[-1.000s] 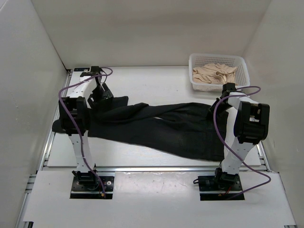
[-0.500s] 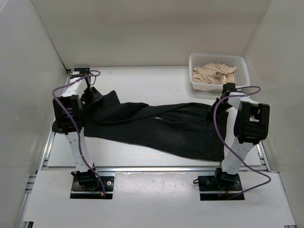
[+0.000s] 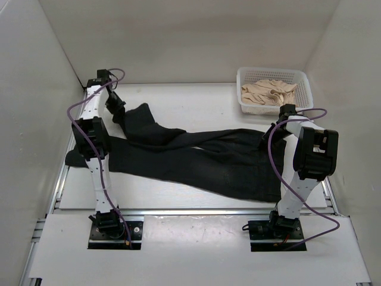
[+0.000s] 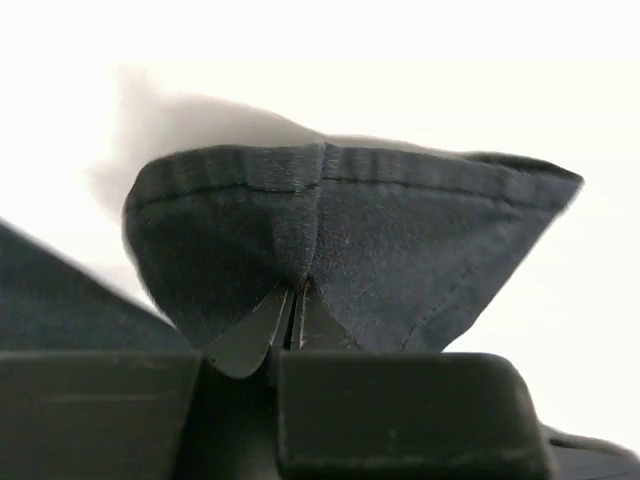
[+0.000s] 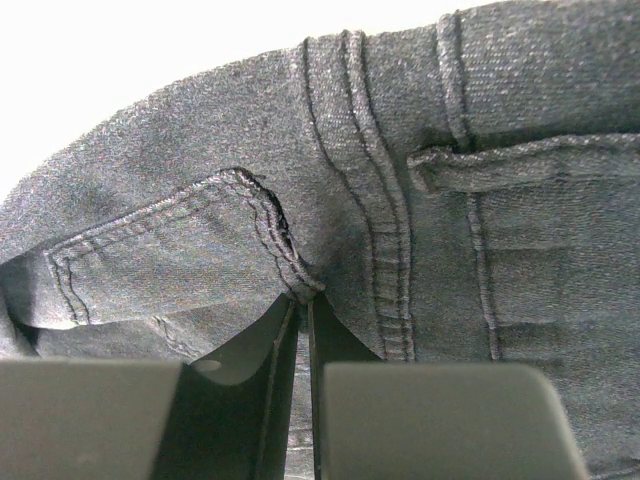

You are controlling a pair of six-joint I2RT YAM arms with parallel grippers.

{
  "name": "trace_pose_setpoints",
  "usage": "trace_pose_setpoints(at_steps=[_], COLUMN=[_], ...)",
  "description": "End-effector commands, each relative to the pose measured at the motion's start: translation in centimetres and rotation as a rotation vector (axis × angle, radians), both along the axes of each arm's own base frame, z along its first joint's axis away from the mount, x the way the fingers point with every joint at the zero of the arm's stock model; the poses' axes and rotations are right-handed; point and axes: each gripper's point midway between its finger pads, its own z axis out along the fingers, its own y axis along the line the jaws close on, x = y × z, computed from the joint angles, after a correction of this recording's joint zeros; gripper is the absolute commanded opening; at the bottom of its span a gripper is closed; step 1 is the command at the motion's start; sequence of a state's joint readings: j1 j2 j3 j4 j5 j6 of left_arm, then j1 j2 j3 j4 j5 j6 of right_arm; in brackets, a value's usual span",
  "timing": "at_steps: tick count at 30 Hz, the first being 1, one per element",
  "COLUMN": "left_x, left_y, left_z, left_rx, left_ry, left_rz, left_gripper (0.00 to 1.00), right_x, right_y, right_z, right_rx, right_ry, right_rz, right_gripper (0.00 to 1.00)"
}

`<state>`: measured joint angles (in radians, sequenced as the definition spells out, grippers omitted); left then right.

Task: Fold and stack the trousers
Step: Flatten the trousers out

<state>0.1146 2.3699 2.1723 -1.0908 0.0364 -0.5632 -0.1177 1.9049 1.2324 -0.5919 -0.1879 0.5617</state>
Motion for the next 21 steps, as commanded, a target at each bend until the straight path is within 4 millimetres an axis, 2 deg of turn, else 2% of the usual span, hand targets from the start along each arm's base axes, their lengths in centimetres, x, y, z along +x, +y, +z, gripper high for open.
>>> trace_pose_setpoints(at_steps=[1,4,5,6,7,8,9,10,11,12,13,14,15,16,17,18,19,21], left_x=[3.1,1.9,0.3,0.6,0.5,0.2,0.8,1.2,1.5,2.3,2.2,1.5,1.7,1.2,1.0,1.8,0.9,0.4], left_y=[1.3,5.7,7.5,7.8,8.6,8.6,8.6,8.4,7.8,7.7,7.4,7.0,6.5,6.0,5.5,4.2,3.1,1.6], left_z=[4.2,7.4,7.0,10.2,10.7,9.7,9.9,9.3,8.7,10.2,8.2,8.1,8.4,9.6,10.3,11.4,12.3,12.7], left_rx=[-0.003,0.208,0.299,0.307,0.303,0.243,0.206,0.175,0.147,0.144,0.152,0.165,0.198,0.212,0.228,0.241,0.236,0.233], left_ry=[-0.141,-0.132,-0.097,-0.199,-0.231,-0.226,-0.254,-0.241,-0.218,-0.244,-0.181,-0.140,-0.147,-0.160,-0.176,-0.233,-0.249,-0.258], left_rz=[0.026,0.218,0.333,0.371,0.400,0.380,0.358,0.325,0.286,0.258,0.250,0.231,0.213,0.208,0.194,0.142,0.103,0.059], left_gripper=[0.10,0.10,0.10,0.10,0.10,0.12,0.22,0.38,0.72,0.84,0.93,0.96,0.97,0.97,0.91,0.83,0.56,0.24], right_x=[-0.2,0.1,-0.1,-0.1,-0.1,-0.1,-0.2,-0.2,-0.3,-0.3,-0.3,-0.3,-0.3,-0.1,0.0,-0.2,0.1,0.3], right_y=[-0.2,-0.4,-0.7,-0.7,-0.7,-0.7,-0.7,-0.7,-0.7,-0.5,-0.5,-0.5,-0.5,-0.6,-0.6,-0.8,-0.7,-1.1], right_z=[-0.7,0.1,0.0,0.0,0.0,0.0,-0.3,-0.3,-0.7,-0.6,-0.6,-0.6,-0.6,0.1,0.6,0.8,1.9,2.9], right_rx=[-0.002,-0.015,-0.028,-0.029,-0.029,-0.029,-0.027,-0.027,-0.026,-0.017,-0.017,-0.017,-0.019,-0.022,-0.024,-0.040,-0.057,-0.082], right_ry=[0.021,0.005,0.016,0.016,0.016,0.016,0.025,0.025,0.035,0.034,0.034,0.034,0.032,0.010,-0.004,-0.010,-0.041,-0.069], right_rz=[0.019,0.016,0.013,0.012,0.012,0.012,0.013,0.013,0.013,0.015,0.015,0.015,0.023,0.023,0.023,0.019,0.024,0.018], right_gripper=[0.11,0.11,0.11,0.11,0.11,0.11,0.11,0.11,0.11,0.11,0.11,0.11,0.11,0.11,0.11,0.11,0.12,0.13])
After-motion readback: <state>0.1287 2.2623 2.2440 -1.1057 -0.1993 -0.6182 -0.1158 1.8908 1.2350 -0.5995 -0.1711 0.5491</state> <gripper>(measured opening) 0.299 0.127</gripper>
